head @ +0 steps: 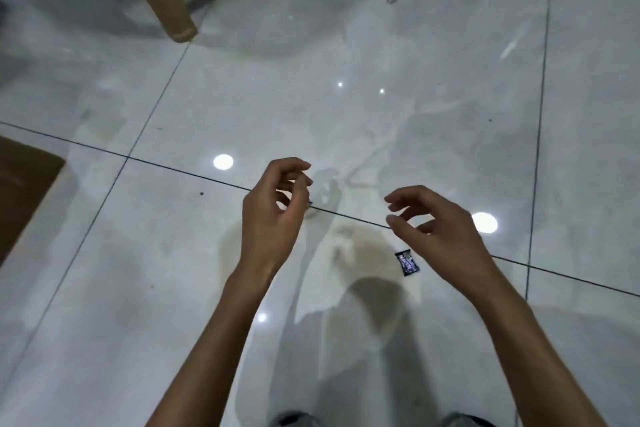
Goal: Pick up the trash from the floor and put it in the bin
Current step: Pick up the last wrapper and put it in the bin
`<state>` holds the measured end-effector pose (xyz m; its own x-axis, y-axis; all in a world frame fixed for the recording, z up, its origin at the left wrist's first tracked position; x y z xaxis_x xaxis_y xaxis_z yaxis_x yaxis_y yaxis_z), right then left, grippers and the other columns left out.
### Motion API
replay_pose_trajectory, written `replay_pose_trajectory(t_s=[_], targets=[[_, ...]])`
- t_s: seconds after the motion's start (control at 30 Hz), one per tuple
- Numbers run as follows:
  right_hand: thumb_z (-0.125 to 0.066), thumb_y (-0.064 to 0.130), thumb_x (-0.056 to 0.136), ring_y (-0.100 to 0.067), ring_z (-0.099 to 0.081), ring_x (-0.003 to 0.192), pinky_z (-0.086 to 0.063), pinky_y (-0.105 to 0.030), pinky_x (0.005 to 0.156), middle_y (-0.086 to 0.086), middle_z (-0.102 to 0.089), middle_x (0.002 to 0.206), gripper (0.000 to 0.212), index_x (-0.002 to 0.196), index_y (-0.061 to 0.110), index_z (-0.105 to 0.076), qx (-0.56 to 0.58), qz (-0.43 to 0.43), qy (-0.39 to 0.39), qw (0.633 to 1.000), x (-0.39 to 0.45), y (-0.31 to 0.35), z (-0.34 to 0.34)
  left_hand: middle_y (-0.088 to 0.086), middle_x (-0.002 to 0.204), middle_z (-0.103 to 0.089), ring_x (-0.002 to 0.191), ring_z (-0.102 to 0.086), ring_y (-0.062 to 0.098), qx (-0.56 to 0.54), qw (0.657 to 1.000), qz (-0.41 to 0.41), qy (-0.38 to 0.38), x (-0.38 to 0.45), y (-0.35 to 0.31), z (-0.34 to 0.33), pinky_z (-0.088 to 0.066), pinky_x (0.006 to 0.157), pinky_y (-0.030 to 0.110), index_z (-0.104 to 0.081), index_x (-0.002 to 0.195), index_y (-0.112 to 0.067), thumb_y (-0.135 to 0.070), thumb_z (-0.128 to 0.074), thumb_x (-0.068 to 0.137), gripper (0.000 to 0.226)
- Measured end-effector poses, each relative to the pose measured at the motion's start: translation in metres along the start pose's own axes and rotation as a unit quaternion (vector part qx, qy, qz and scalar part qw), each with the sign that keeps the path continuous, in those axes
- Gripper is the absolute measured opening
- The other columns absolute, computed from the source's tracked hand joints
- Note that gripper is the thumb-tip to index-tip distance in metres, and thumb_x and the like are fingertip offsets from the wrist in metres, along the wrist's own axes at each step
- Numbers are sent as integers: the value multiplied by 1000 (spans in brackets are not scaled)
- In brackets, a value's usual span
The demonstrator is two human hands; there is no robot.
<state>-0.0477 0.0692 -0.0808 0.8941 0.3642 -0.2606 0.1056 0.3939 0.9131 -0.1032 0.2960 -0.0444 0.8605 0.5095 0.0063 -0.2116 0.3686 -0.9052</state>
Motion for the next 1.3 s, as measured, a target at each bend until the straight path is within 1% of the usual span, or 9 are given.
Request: replay_pose_trajectory(t_s=[0.17, 0.4, 0.53, 0.67, 0.8, 0.9, 1.1, 1.23, 1.3], targets=[[-72, 17, 83, -8, -62, 92, -59, -39, 53, 17, -64, 101, 26, 97, 38, -65, -27, -31, 32, 999, -4, -35, -13, -17, 102, -64, 94, -59, 6, 103, 994, 4, 24, 3, 66, -26, -50, 81, 28, -62, 105, -33, -14, -59, 85, 27], [-72, 21, 80, -7, -62, 91, -58, -45, 67, 23, -63, 102, 27, 99, 39, -64, -48, -26, 28, 998, 1, -50, -18, -11, 115, -53, 109, -45, 14, 259, 964, -35, 48, 14, 120, -46, -39, 95, 34, -66, 110, -27, 4, -45, 76, 51], [-70, 27, 78, -3, -63, 87, -56, -39, 77, 28, -57, 106, 32, 104, 44, -60, -120, -37, 26, 992, 0, -54, -17, -9, 97, -56, 99, -51, 21, 228, 970, -10, 81, 21, 123, -49, -46, 86, 34, -63, 84, -31, 11, -35, 68, 53], [-70, 25, 74, -3, -44, 109, -49, -30, 74, 18, -41, 117, 45, 113, 43, -54, -265, -68, 27, 962, -5, -71, -12, -1, 81, -59, 84, -54, 20, 150, 986, 24, 67, 21, 93, -41, -47, 76, 31, -56, 77, -21, 9, -33, 74, 38], [-68, 10, 74, -14, -48, 97, -41, -16, 69, 5, -37, 110, 43, 110, 32, -59, -253, -83, 30, 963, -8, -97, -24, -3, 61, -47, 57, -42, 13, 62, 997, 39, -3, 11, 56, -23, -34, 57, 21, -55, 71, -12, -8, -37, 86, 24], [-63, -3, 71, -14, -52, 85, -33, -3, 67, 4, -42, 100, 35, 95, 23, -65, -247, -79, 24, 965, -6, -106, -32, 0, 58, -37, 56, -31, 11, 72, 995, 57, -30, 7, 49, -15, -27, 54, 18, -43, 64, -9, -24, -50, 92, 32], [-53, -2, 81, -23, -51, 79, -34, -21, 63, -3, -48, 86, 19, 77, 16, -60, -320, -65, 17, 945, 5, -108, -38, 11, 59, -25, 56, -21, 14, 81, 993, 75, -37, 4, 35, 3, -21, 52, 24, -30, 60, -8, -28, -56, 93, 47], [-43, 1, 91, -10, -52, 67, -33, -14, 55, 1, -60, 79, 29, 75, 19, -58, -226, -79, 0, 971, 22, -78, -23, 19, 58, -28, 46, -29, 21, 35, 993, 105, -29, 10, 20, 20, -26, 50, 25, -30, 60, -4, -29, -53, 95, 49], [-41, 4, 91, -14, -53, 65, -38, -22, 57, 7, -62, 71, 32, 71, 20, -60, -146, -93, 4, 985, 33, -45, -16, 13, 56, -31, 42, -31, 18, -43, 988, 145, -44, 18, 9, 36, -28, 47, 22, -35, 63, 0, -26, -53, 96, 46]])
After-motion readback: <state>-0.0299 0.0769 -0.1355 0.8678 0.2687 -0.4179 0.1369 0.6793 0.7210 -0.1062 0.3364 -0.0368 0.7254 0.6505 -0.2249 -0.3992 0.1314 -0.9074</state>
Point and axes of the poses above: each hand's wrist, its own x-axis towards the middle knuckle, its own z-axis out of the back of the hand, y = z × x, the point moved 10 cm from there along x, towards the middle knuckle
